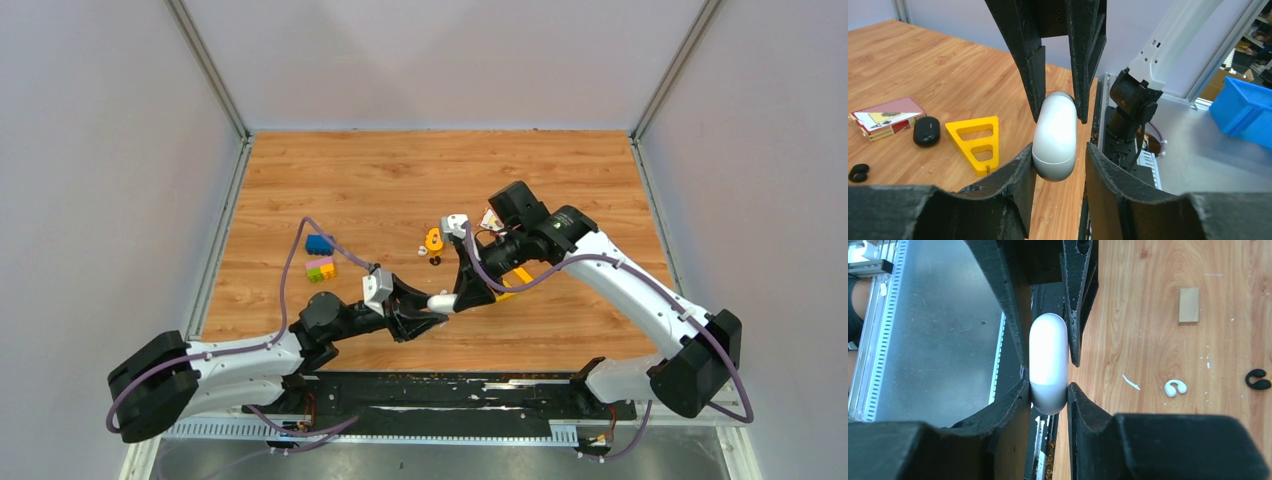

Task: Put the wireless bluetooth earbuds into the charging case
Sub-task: Pick up the charging case at the center of the board.

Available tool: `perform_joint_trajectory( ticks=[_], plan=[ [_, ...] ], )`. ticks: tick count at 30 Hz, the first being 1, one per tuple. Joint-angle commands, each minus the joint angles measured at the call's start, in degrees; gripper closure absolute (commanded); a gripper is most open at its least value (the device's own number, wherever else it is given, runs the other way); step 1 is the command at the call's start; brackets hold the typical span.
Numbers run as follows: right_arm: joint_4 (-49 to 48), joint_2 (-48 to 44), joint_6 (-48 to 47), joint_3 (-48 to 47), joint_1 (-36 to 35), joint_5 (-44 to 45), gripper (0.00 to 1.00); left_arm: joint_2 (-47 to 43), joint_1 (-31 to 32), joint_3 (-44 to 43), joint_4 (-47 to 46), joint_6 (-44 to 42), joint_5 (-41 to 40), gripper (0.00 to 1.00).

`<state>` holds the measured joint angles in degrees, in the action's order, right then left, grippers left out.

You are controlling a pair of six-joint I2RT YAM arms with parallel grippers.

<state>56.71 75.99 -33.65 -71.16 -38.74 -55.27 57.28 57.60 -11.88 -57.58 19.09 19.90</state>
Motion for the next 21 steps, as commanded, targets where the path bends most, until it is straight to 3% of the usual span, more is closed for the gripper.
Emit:
perform_joint_trajectory(
  ticks=[1,10,21],
  plan=[
    [-0.1,0.1,-1.4,-4.1,-0.3,2.0,0.88,-3.4,0.2,0.1,1.5,-2.2,-0.1,0.51],
    [-0.8,-0.2,-1.0,-2.9,-0.4,1.3,0.87,-2.2,0.1,-0.6,0.9,-0.7,1.2,0.50],
    [-1.2,-1.9,-1.3,-0.6,-0.3,1.5,0.86,3.5,0.2,-0.1,-7.1,2.3,0.2,0.66]
  ],
)
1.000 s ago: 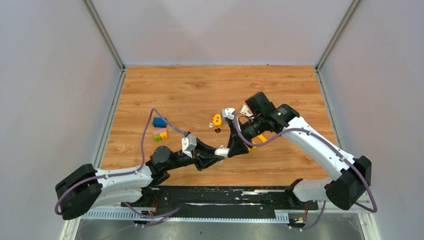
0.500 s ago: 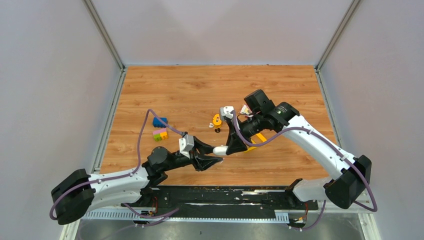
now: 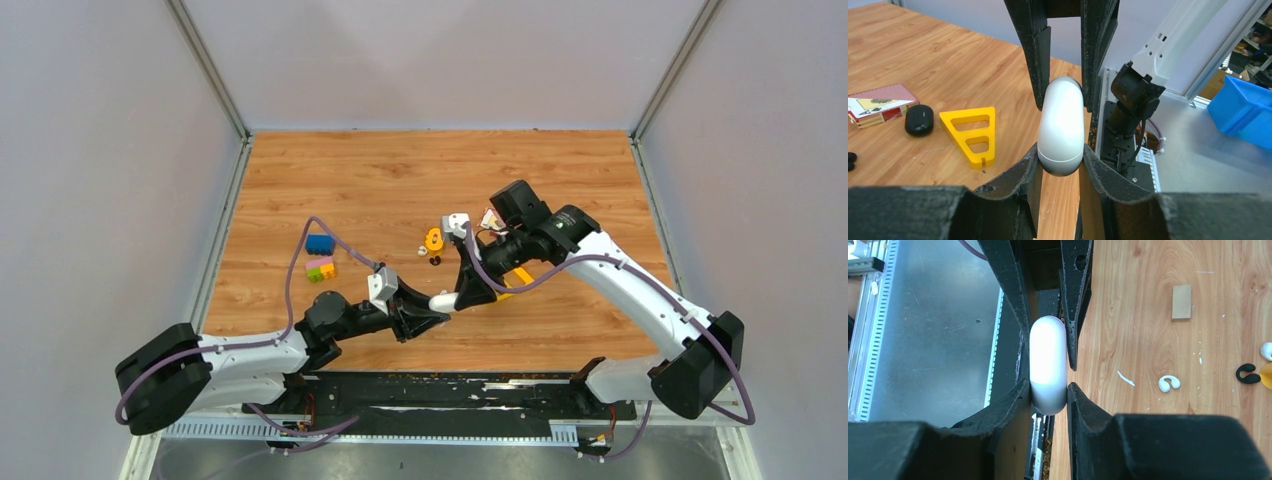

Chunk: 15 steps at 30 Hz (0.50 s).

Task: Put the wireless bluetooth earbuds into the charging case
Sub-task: Pick up the charging case at the center of the board.

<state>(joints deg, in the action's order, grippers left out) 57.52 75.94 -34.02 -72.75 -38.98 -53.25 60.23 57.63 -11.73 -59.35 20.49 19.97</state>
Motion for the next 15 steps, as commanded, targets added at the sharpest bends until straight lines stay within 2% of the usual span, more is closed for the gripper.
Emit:
perform_joint_trajectory(
  ticks=[1,5,10,13,15],
  plan=[
    [-2.2,-2.0,-0.9,1.4,-0.1,-0.5,0.86,0.6,0.1,-0.3,-5.6,1.0,0.0,0.65],
    [-2.8,-2.5,-0.7,2.5,-0.1,-0.3,0.85,0.7,0.2,-0.4,-5.8,1.5,-0.5,0.59],
    [-3.2,-2.6,-0.5,2.8,0.0,-0.4,0.84,1.5,0.1,-0.8,-6.2,2.1,-0.1,0.59],
    [-3.3,-2.6,-0.2,2.7,-0.1,-0.5,0.84,2.7,0.2,-1.2,-6.9,2.6,0.6,0.63],
    [-3.4,-2.8,-0.1,2.6,-0.1,-0.7,0.84,3.1,0.2,-1.2,-7.0,2.6,0.6,0.58]
  ],
)
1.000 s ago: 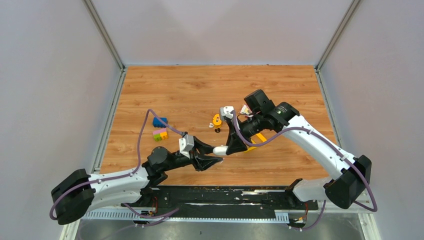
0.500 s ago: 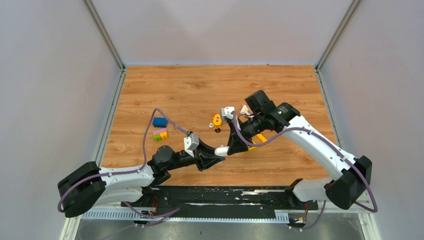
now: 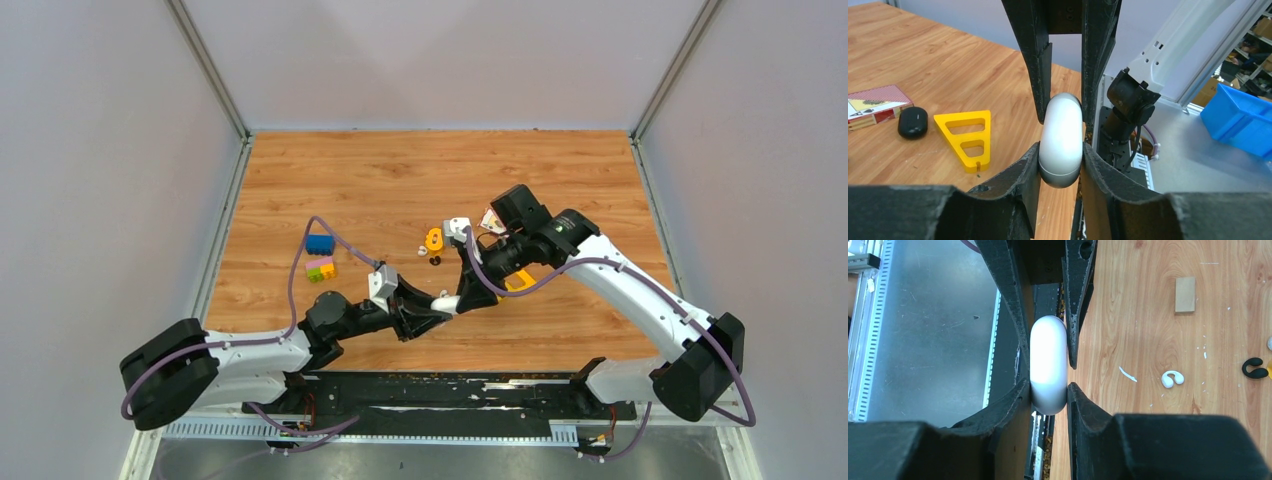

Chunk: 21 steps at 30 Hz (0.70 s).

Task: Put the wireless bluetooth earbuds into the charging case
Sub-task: Pick up the charging case at the center of the board.

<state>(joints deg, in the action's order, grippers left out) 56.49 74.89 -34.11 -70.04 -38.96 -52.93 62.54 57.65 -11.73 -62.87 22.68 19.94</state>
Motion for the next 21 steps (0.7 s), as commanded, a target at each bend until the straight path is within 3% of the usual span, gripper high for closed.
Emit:
perform_joint_trajectory(
  ticks=[1,5,11,18,21],
  plan=[
    [-2.3,-1.8,0.1,-0.2,-0.1,-1.2,0.85,0.9,0.2,-1.1,-3.4,0.4,0.5,0.55],
    [-2.1,-2.0,0.3,-0.9,0.4,-2.6,0.86,1.0,0.1,-0.7,-2.7,-0.1,-0.3,0.51],
    [-2.2,-1.9,0.3,-0.8,0.8,-3.0,0.86,0.6,0.2,-0.3,-2.9,-0.2,-0.6,0.53],
    [-2.4,-2.0,0.4,-0.1,0.8,-3.1,0.85,0.9,0.2,-0.4,-3.4,-0.4,-0.6,0.68],
    [-2.1,-1.7,0.5,-0.1,0.8,-3.6,0.76,1.6,0.2,-0.4,-3.7,-1.0,-0.3,0.81]
  ],
)
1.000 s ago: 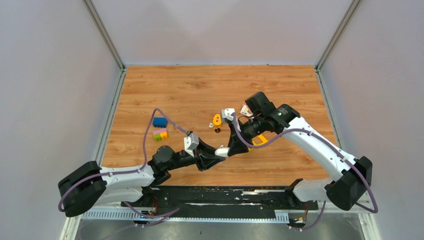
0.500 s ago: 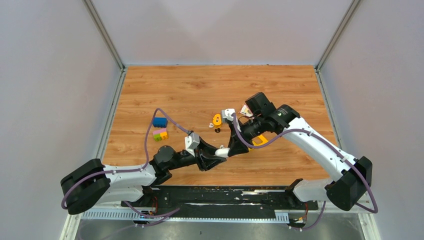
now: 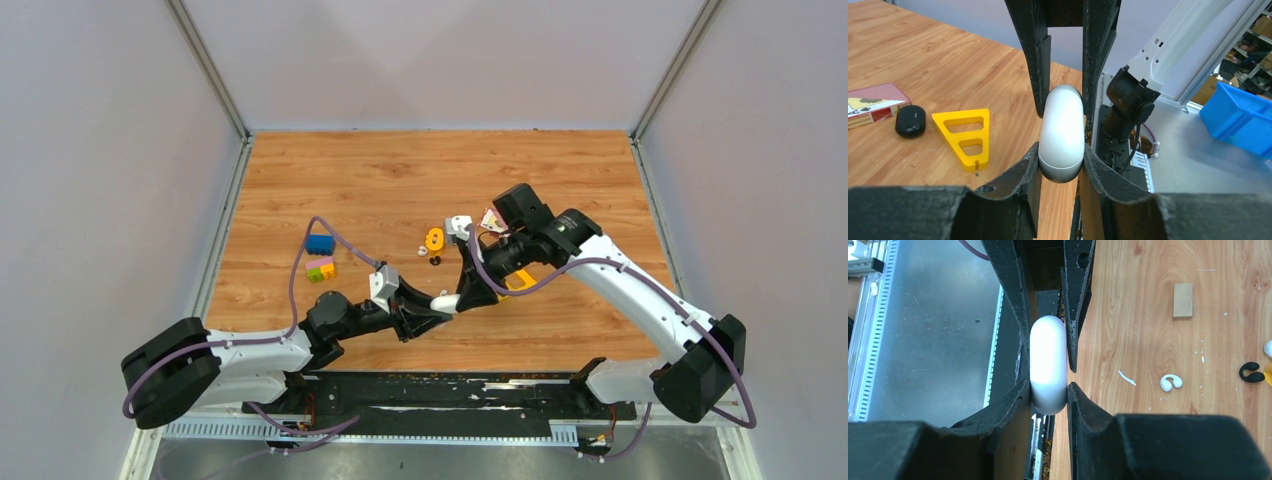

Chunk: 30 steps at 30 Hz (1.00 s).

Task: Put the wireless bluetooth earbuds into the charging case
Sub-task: Pick up the charging case at the center of the board, then open the charging case.

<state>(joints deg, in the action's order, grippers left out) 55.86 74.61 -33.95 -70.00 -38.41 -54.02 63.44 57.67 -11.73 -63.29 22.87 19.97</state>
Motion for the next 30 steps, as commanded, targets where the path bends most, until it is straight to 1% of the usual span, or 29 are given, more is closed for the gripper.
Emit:
perform_joint_trajectory(
  ticks=[1,2,3,4,5,9,14,21,26,30],
  plan=[
    [-1.2,-1.2,0.6,-0.2,0.3,-2.8,0.68,0.8,0.1,-0.5,-3.1,-1.7,-0.3,0.85],
    [-1.1,-1.0,0.9,-0.3,0.2,-3.0,0.54,0.9,0.1,-0.4,-2.8,-2.7,-0.5,0.88],
    [-1.1,-0.9,1.0,-0.3,0.2,-3.1,0.46,0.7,0.3,-0.3,-2.6,-3.6,-0.8,0.91],
    [-1.2,-0.7,1.1,-0.2,0.3,-3.0,0.42,0.4,0.5,-0.3,-2.0,-4.8,-1.3,0.92],
    [-1.2,-0.5,1.0,-0.1,0.2,-2.9,0.40,0.0,0.7,-0.3,-0.9,-6.1,-1.6,0.93],
    [-1.1,1.7,1.7,-0.6,0.2,-2.7,0.40,-1.3,1.6,-2.0,4.4,-10.1,-1.0,0.95],
    [-0.6,4.8,2.4,-3.1,0.4,-2.1,0.41,-1.8,2.7,-3.0,5.9,-11.1,-0.4,0.95],
    [2.5,6.4,-0.6,-5.0,0.4,-4.1,0.39,-2.0,3.4,-3.0,5.3,-10.9,-1.2,0.96],
    [4.5,5.5,-4.1,-3.9,0.2,-4.4,0.35,-1.5,3.4,-3.9,6.1,-10.7,-1.0,0.96],
    [4.2,4.7,-4.1,-2.6,0.1,-3.1,0.35,-1.7,3.3,-4.4,6.2,-10.6,-0.6,0.96]
  ],
)
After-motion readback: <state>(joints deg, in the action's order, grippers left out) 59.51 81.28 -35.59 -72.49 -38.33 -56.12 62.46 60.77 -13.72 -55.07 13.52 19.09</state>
